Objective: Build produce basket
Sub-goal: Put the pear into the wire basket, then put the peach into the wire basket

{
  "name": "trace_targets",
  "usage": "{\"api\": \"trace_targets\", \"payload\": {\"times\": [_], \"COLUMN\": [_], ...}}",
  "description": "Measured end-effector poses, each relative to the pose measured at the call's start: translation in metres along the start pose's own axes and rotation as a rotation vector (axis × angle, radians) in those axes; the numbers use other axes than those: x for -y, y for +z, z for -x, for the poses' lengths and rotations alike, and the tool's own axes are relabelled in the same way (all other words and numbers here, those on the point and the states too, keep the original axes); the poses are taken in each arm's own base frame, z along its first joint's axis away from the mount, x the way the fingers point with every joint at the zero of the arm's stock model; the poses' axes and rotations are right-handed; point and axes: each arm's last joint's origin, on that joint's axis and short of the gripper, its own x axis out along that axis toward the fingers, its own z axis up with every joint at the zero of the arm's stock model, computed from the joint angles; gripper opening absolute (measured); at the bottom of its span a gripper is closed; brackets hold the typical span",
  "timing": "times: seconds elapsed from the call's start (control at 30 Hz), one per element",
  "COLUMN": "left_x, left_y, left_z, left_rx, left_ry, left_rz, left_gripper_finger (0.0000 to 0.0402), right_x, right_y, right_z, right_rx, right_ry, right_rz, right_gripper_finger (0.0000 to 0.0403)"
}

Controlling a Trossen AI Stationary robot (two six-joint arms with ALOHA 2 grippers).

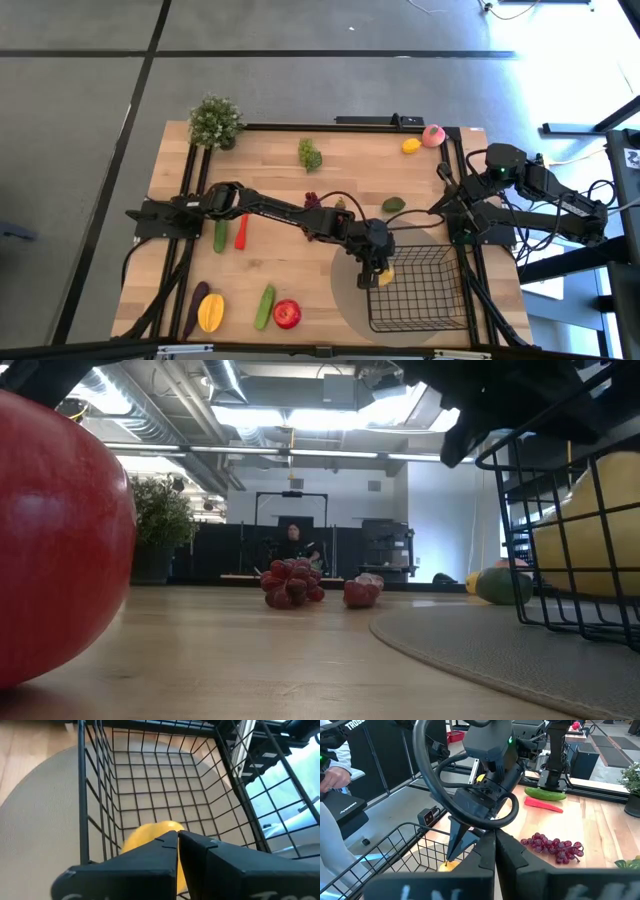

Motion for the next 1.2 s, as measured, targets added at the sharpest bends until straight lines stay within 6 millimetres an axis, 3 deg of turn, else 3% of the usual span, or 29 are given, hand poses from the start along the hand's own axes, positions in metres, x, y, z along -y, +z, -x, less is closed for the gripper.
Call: {"api": "trace_targets", "payload": {"times": [0.2, 0.83, 1.2], "left_x": [-0.0028, -0.0056, -0.0077], "left_y": [-0.0087, -0.0086, -0.008], "left_z": [-0.0038, -0.0037, -0.0034], "left_rx": [-0.03, -0.015, -0.003], "left_ry": [0.008, 0.095, 0.134], "left_rz": [0.004, -0.017, 0.003], "left_gripper_finger": [0.0, 0.0001, 0.0067], "right_x": [0.0, 0.0, 0.0], "right_y": [0.0, 0.0, 0.0], "right_z": [0.0, 0.0, 0.0], "right_rx": [0.0, 0.0, 0.0], "right_ry": [-0.001, -0.001, -0.001], "right_rz": [0.0, 0.0, 0.0], "right_gripper_finger": [0.0, 0.0, 0.0]}}
